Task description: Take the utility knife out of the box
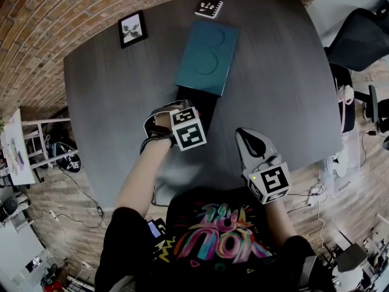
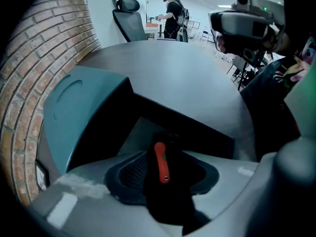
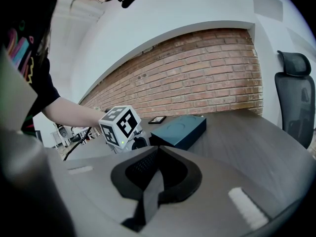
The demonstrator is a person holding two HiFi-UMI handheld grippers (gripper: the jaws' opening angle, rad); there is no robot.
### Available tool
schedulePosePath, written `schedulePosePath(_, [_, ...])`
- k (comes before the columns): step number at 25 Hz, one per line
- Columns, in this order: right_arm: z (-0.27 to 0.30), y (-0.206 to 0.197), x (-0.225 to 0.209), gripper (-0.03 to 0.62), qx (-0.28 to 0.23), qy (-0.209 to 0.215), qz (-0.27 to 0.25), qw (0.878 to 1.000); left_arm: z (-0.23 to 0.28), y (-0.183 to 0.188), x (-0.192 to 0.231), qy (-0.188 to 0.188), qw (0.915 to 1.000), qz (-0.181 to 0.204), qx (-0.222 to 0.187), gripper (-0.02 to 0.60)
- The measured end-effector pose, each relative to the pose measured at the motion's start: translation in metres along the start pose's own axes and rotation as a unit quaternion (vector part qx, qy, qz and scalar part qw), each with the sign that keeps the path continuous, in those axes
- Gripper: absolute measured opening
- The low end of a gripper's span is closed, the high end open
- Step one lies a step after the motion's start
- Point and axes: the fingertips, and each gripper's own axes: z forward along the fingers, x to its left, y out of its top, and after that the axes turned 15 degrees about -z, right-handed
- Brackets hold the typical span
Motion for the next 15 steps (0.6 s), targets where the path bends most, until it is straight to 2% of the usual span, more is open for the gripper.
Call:
schedulePosePath(6, [-0.0003, -0.0005, -0.0030, -0.002, 0.003, -0.001, -0.003, 1.000, -0.0006, -0.0009, -0.0025, -0.006, 1.0000, 0.007, 0.000, 0.118])
schedulePosePath(9, [-0.0019, -0.0016, -0.0044, -0.002, 0.005, -0.001, -0.004, 1.000, 0.0001, -0.0012, -0.0045, -0.003, 0.9997, 0.023, 0.002, 0.061])
schedulePosePath(15, [-0.0033, -0.0009, -0.0068, -0.002, 0.003, -0.005, -0.004, 1.000, 0.0008, -0.0017, -0.0043, -0.005, 0.9997, 0.023, 0.000, 0.057])
